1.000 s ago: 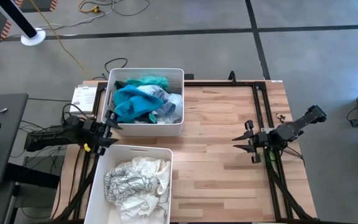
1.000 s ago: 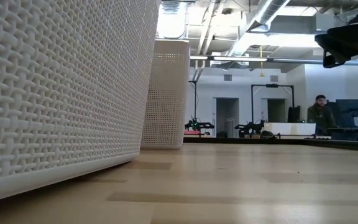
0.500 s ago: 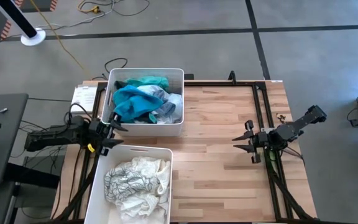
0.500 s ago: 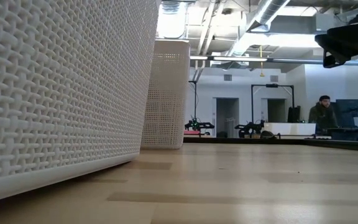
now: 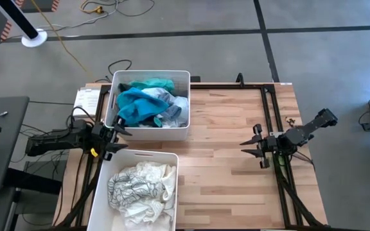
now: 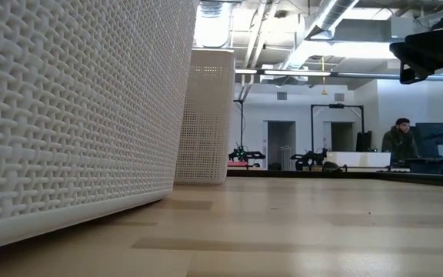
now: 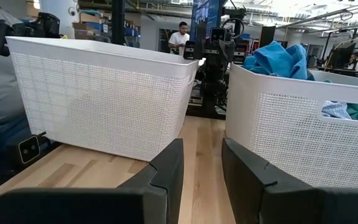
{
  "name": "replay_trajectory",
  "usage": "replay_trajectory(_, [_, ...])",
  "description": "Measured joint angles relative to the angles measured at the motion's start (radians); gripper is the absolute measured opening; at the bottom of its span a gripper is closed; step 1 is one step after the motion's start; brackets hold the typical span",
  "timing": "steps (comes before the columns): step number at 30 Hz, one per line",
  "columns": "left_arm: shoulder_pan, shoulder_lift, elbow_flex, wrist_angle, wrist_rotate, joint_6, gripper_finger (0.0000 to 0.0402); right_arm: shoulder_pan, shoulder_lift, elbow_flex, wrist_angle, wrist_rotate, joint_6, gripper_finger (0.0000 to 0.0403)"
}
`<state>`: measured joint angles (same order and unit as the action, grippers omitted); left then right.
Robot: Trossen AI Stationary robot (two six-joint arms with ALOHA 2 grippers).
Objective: Sort clothes
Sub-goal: Return to Home Position
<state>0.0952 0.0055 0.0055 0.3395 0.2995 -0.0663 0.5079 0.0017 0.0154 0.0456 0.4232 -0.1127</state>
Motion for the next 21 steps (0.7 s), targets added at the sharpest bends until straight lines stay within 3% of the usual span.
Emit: replay_trajectory(21, [0.0,0.0,0.001,-0.01,-0.001,0.02,0.0203,0.0,0.0,0.0,0.0,0.0,0.0,0.0123])
